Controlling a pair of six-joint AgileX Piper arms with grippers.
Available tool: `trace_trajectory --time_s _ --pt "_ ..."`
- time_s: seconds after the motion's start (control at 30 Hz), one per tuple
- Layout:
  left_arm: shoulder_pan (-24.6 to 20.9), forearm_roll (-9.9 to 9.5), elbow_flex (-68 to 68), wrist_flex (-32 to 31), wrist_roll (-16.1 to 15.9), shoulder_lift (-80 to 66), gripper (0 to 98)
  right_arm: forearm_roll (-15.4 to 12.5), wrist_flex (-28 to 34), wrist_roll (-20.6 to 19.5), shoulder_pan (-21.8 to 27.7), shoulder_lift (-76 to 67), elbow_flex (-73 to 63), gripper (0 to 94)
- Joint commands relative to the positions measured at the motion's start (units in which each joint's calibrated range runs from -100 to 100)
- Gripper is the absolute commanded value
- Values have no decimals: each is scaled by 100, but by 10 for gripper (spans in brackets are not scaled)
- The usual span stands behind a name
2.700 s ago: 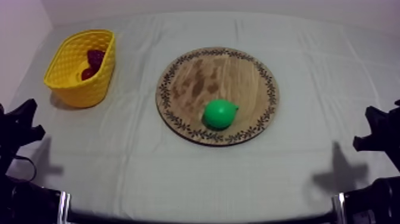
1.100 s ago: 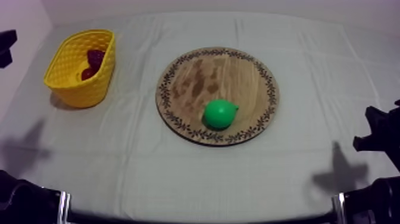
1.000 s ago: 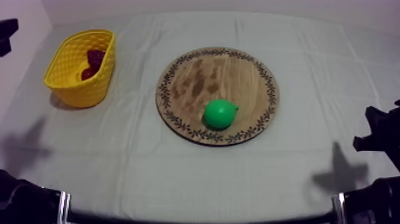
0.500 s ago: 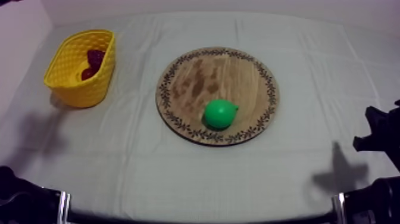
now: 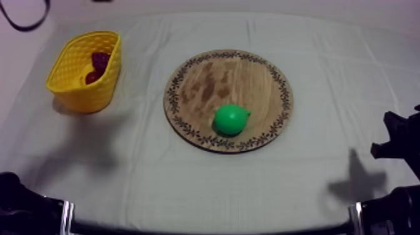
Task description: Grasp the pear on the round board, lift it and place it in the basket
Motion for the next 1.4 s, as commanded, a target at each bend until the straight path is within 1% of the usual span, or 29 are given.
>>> trace_trajectory --time_s 0.0,0.1,0.17,0.37,0.47,0.6,0.87,1.0,1.07,1.13,1.17,1.2,1.27,1.37 --pt "239 -53 -15 -12 48 230 0 2 -1 0 1 -5 5 5" --pt "446 -147 -47 6 141 506 0 2 -1 0 1 -5 5 5" --pt "550 -172 -102 45 184 684 0 2 -1 0 1 -5 5 5" --pt "746 -172 -235 131 268 1159 0 2 -1 0 1 -5 5 5" --pt "837 -156 -337 269 281 1368 0 2 -1 0 1 -5 5 5" --pt "919 -122 -471 454 228 1560 0 2 -1 0 1 -5 5 5" --pt "969 -104 -630 611 205 1837 0 2 -1 0 1 -5 5 5" --pt "938 -76 -797 749 107 1929 0 2 -1 0 1 -5 5 5" --pt "920 -84 -873 794 69 1963 19 2 -1 -1 1 -5 5 5" --pt "904 -115 -945 836 100 1990 67 2 -1 0 1 -5 5 5" --pt "894 -137 -982 870 152 2001 114 2 -1 0 1 -5 5 5" --pt "887 -163 -1017 928 215 2012 184 2 -1 0 1 -5 5 5" --pt "879 -216 -1068 1102 335 2031 364 2 -1 0 1 -5 5 5" --pt "874 -262 -1093 1494 411 2054 680 2 -1 0 1 -5 5 5"
